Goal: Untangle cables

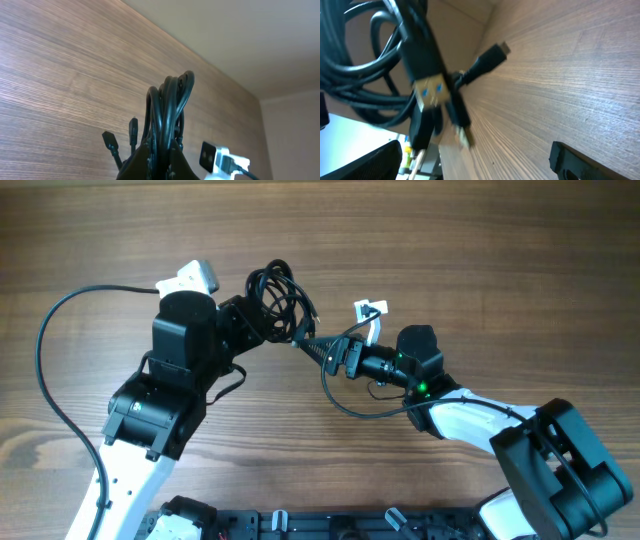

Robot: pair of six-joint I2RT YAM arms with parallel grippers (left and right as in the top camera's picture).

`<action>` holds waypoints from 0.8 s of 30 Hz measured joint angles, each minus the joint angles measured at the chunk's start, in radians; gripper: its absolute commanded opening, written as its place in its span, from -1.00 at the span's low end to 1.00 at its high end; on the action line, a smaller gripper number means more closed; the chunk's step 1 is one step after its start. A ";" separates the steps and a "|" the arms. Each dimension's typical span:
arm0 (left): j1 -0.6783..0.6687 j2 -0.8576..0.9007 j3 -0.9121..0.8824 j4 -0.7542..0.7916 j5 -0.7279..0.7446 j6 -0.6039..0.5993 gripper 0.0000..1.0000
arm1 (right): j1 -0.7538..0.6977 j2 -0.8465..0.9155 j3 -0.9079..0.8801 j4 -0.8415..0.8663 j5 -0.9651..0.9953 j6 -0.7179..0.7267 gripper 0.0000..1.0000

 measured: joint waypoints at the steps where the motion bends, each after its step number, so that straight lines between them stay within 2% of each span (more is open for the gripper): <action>1: 0.000 0.000 0.000 0.000 -0.014 -0.011 -0.92 | 0.000 0.000 0.000 -0.003 -0.004 0.000 0.93; 11: 0.000 0.000 0.000 0.011 -0.051 -0.117 -0.92 | 0.000 0.000 0.000 -0.035 -0.029 0.000 0.93; 24: 0.000 0.037 0.000 0.016 -0.043 -0.199 -0.92 | 0.000 0.000 0.000 -0.028 -0.055 0.000 0.94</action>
